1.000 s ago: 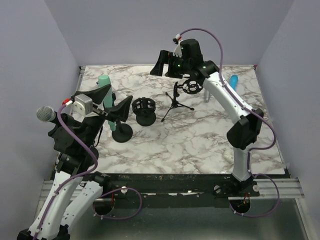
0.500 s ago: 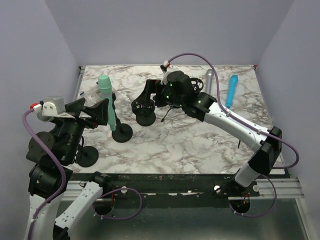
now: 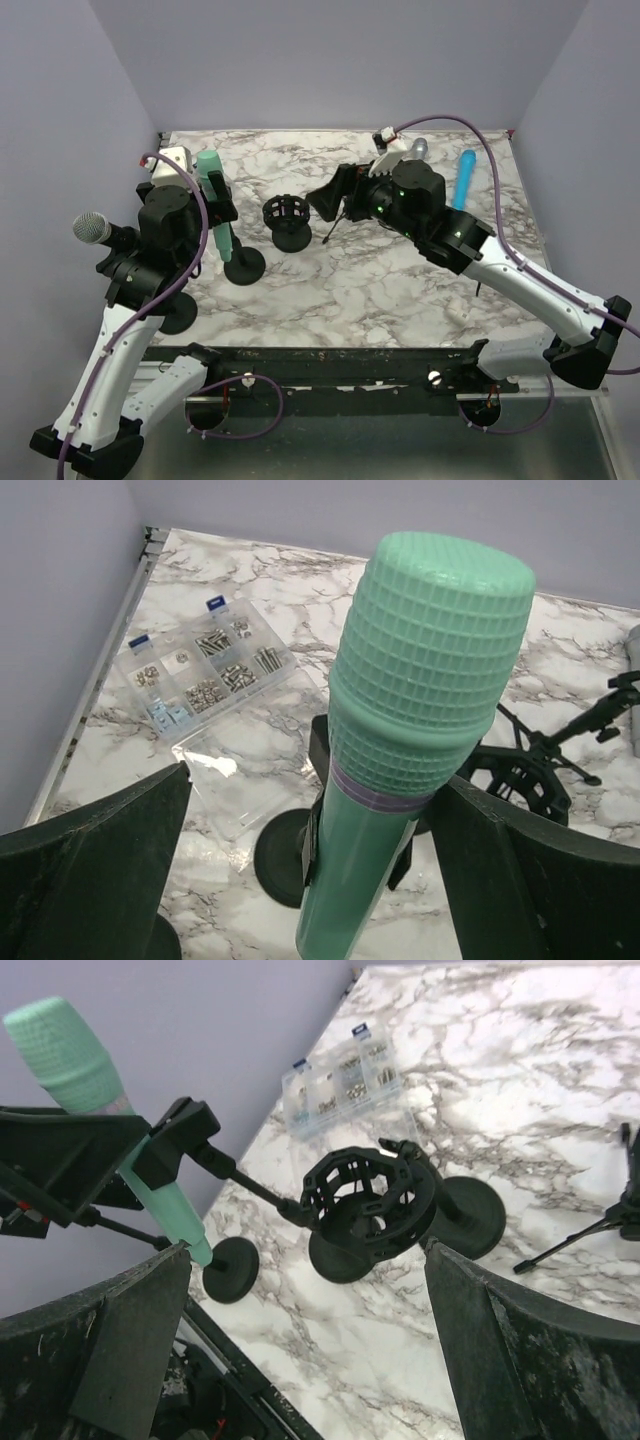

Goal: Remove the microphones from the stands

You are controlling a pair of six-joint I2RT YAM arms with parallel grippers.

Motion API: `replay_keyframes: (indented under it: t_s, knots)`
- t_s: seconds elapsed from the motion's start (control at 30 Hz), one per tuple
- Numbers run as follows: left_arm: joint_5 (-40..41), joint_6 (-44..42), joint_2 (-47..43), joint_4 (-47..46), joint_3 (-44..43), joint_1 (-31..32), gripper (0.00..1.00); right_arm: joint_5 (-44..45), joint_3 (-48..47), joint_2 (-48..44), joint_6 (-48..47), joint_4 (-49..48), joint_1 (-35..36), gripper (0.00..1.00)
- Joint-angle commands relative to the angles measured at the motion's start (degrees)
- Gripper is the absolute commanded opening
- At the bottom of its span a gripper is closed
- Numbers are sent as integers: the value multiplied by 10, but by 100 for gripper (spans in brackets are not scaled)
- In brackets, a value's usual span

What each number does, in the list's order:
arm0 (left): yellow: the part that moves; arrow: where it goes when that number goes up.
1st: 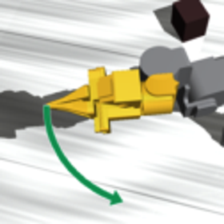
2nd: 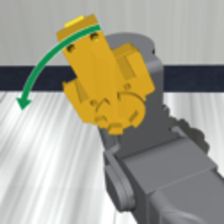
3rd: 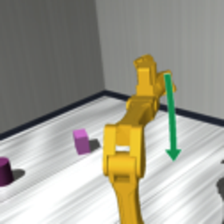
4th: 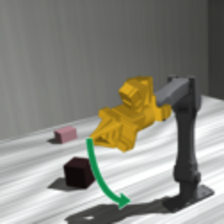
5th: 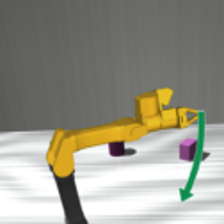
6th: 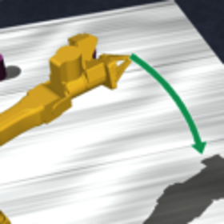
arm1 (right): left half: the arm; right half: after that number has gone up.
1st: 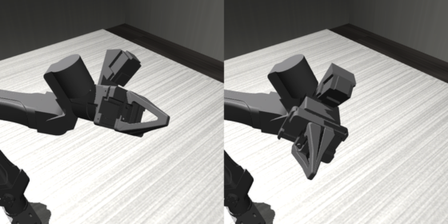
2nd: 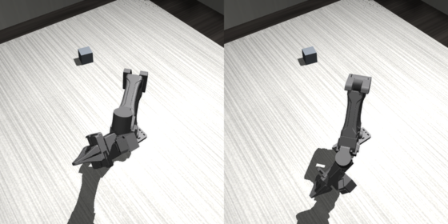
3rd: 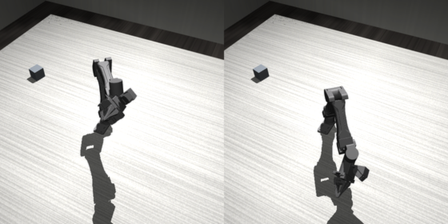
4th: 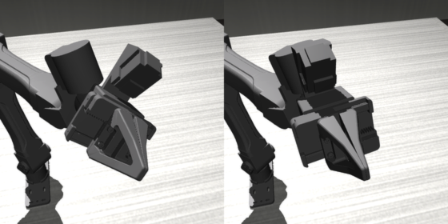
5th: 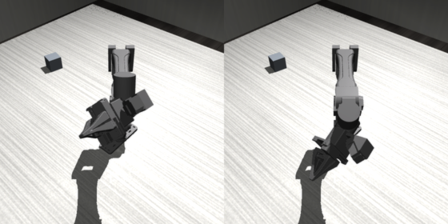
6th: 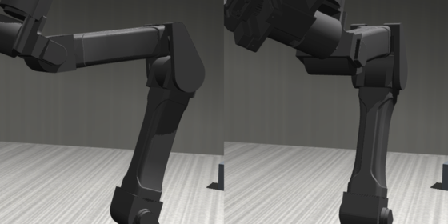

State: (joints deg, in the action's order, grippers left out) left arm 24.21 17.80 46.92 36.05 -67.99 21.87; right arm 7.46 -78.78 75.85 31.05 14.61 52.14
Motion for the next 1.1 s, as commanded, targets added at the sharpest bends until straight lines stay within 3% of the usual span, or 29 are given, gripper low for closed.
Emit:
replay_keyframes:
  t_s: [0.0, 0.13, 0.43, 0.57, 0.8, 1.07]
  knots:
    - [43, -50, 10, -59, -2, 2, 94, 61, 13, -29, -28, 6, 0, 100]
    - [44, -83, 27, -77, -3, 2, 85, 60, 7, -34, -32, 17, 0, 100]
    - [-83, -98, -8, -109, 34, 2, 61, 48, -1, -29, -40, 30, 0, 100]
    - [-155, -138, -60, -120, 72, 1, 44, 0, 2, -17, -66, 23, 0, 100]
    - [-262, -207, -103, -82, 73, 1, 1, -95, -7, 16, -84, 12, 0, 100]
    - [-408, -246, -126, -25, 38, 1, 0, -181, 7, 22, -114, -19, 0, 100]
